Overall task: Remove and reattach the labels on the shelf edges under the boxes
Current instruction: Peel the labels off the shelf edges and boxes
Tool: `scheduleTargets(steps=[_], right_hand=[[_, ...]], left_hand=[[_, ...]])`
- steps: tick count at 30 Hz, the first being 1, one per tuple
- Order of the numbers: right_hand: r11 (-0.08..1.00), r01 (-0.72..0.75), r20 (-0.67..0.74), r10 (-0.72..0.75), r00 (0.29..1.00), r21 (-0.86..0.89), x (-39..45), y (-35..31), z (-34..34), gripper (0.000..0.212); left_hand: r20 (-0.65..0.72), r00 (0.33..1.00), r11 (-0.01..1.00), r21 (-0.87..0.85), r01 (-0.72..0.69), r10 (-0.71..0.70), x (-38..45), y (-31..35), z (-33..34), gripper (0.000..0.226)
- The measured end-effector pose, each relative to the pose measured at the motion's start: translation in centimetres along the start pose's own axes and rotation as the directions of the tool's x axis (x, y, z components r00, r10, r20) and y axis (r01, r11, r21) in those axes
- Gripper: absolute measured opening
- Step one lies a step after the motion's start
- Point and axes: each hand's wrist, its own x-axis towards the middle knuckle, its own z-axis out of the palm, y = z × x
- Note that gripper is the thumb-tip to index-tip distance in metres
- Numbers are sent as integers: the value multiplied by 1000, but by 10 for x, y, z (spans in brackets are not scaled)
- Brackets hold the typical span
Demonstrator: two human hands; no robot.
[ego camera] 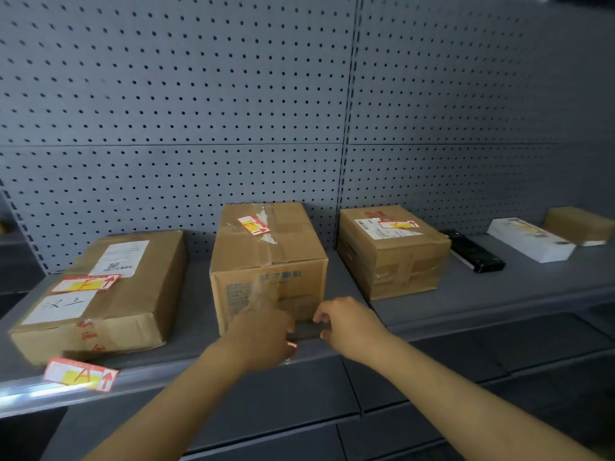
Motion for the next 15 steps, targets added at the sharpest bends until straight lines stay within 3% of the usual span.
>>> scheduleTargets(steps=[3,10,15], right_hand=[[998,-70,-8,71,997,5,-11,13,-13,27],[988,-150,-106,154,982,46,-32,64,-66,23],[986,-155,-162,163,973,63,-27,109,-106,18]], left_hand=[[-47,998,997,63,-47,50,15,22,-8,32],[-26,980,980,-38,-198,197,56,75,-33,42],[-100,982,985,-62,-164,157,93,112,-60,33]])
